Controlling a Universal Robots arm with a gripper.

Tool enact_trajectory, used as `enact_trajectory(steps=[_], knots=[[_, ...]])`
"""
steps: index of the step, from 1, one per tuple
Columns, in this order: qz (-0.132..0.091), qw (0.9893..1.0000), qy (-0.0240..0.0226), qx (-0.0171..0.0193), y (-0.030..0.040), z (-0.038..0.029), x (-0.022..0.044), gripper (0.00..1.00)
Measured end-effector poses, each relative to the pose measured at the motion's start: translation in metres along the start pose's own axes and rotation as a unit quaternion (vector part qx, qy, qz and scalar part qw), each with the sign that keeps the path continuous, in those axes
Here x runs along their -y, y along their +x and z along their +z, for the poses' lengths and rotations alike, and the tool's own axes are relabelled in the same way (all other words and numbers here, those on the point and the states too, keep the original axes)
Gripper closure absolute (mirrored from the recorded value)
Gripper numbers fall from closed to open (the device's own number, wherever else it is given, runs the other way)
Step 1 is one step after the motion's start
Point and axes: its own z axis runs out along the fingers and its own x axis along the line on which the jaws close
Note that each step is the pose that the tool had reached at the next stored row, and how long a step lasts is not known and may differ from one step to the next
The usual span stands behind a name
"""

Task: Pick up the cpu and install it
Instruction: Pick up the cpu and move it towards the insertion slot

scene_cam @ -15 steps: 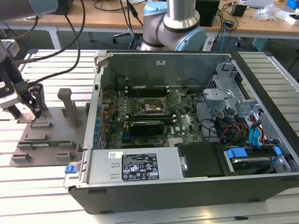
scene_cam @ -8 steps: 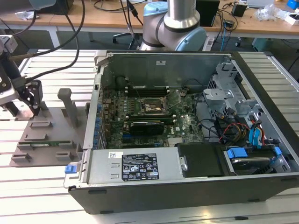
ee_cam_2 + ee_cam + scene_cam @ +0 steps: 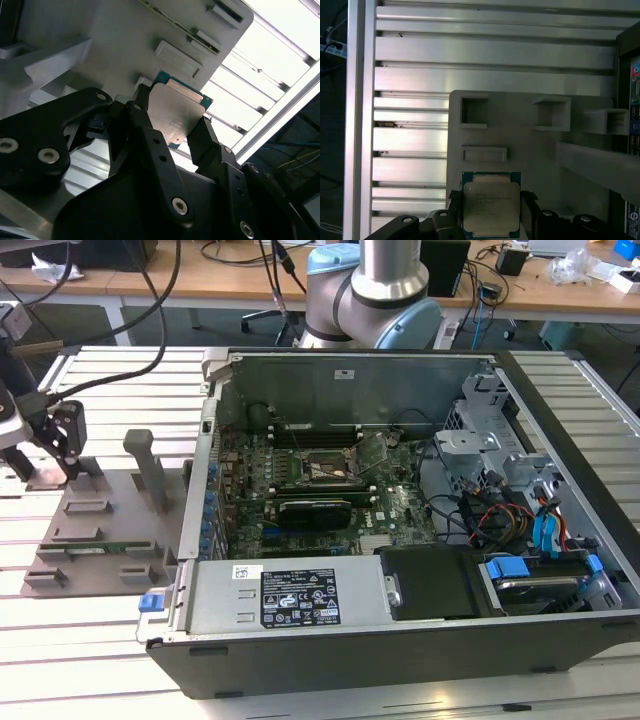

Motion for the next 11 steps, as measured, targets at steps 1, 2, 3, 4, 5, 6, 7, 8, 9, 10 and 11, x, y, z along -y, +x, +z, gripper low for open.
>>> enact_trajectory(steps=[1,2,3,4,5,6,7,8,9,10,11], knots=[[0.000,1.0000,0.0000,0.0000,0.0000,-0.0014,0.0000,0.45],[0.000,1.0000,0.0000,0.0000,-0.0001,-0.0027,0.0000,0.45],[0.000,1.0000,0.0000,0.0000,-0.0001,-0.0038,0.0000,0.45],[0.000,1.0000,0.0000,0.0000,-0.0001,-0.0049,0.0001,0.45],[0.000,1.0000,0.0000,0.0000,-0.0001,-0.0059,0.0001,0.45],[0.000,1.0000,0.0000,0.0000,-0.0002,-0.0071,0.0001,0.45],[0.000,1.0000,0.0000,0.0000,-0.0002,-0.0083,0.0001,0.45],[0.000,1.0000,0.0000,0.0000,-0.0002,-0.0100,0.0001,0.45],[0.000,1.0000,0.0000,0.0000,-0.0002,-0.0117,0.0001,0.45],[0.000,1.0000,0.0000,0.0000,-0.0003,-0.0140,0.0001,0.45],[0.000,1.0000,0.0000,0.0000,-0.0003,-0.0156,0.0001,0.45]])
